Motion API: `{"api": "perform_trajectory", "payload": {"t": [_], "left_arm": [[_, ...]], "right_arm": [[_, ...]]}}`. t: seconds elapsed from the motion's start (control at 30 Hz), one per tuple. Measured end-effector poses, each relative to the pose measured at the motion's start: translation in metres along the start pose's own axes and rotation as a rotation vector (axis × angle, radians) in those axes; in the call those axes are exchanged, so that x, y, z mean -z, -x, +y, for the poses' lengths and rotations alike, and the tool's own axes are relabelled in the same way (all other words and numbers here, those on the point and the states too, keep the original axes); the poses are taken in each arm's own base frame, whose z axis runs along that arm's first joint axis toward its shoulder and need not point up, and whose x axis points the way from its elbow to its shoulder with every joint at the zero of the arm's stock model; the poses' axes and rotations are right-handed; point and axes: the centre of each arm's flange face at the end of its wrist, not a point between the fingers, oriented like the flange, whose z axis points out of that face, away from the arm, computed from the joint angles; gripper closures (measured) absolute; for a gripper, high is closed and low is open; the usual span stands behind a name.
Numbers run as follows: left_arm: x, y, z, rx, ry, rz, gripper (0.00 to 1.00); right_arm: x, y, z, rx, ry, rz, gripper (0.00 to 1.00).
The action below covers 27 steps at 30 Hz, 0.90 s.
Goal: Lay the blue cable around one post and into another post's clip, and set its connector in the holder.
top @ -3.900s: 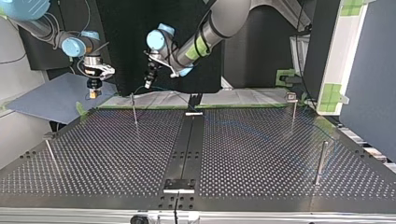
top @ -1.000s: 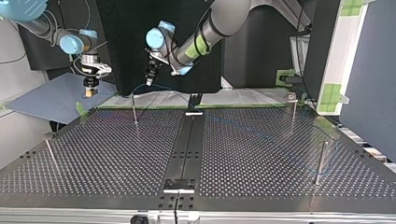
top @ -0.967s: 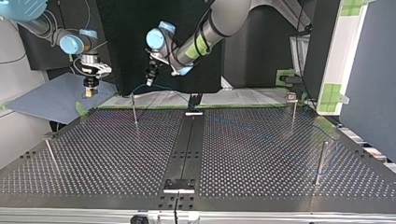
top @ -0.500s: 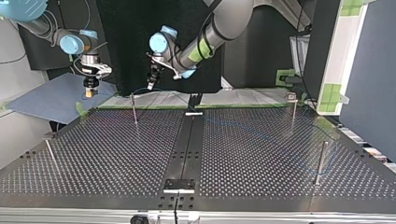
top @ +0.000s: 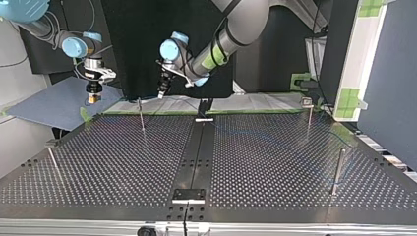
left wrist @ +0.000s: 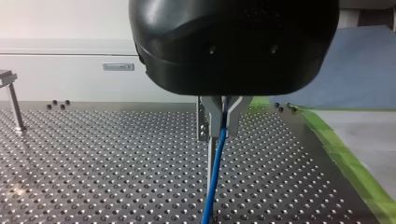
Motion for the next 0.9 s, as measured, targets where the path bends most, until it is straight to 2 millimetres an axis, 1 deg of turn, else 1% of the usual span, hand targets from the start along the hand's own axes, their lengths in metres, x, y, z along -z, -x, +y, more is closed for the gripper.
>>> {"api": "perform_trajectory", "payload": {"t": [0.2, 0.43, 0.5, 0.7, 0.9], "left_arm": [[-0.005, 0.0, 0.002, 0.021, -0.01, -0.002, 0.99], [-0.009, -0.016, 0.001, 0.012, -0.011, 0.032, 0.99], [-0.011, -0.018, 0.001, 0.015, -0.011, 0.039, 0.99], [-0.018, -0.029, 0.007, 0.023, -0.004, 0.064, 0.99], [-0.027, -0.03, 0.015, 0.031, 0.003, 0.064, 0.99]], "right_arm": [[-0.001, -0.001, 0.0, -0.003, 0.0, 0.006, 1.0], [-0.003, -0.002, 0.0, -0.003, -0.002, 0.011, 1.0], [-0.004, -0.002, 0.0, -0.003, -0.003, 0.012, 1.0], [-0.006, -0.004, -0.001, -0.002, -0.005, 0.015, 1.0], [-0.009, -0.006, -0.001, -0.01, -0.006, 0.02, 1.0]]}}
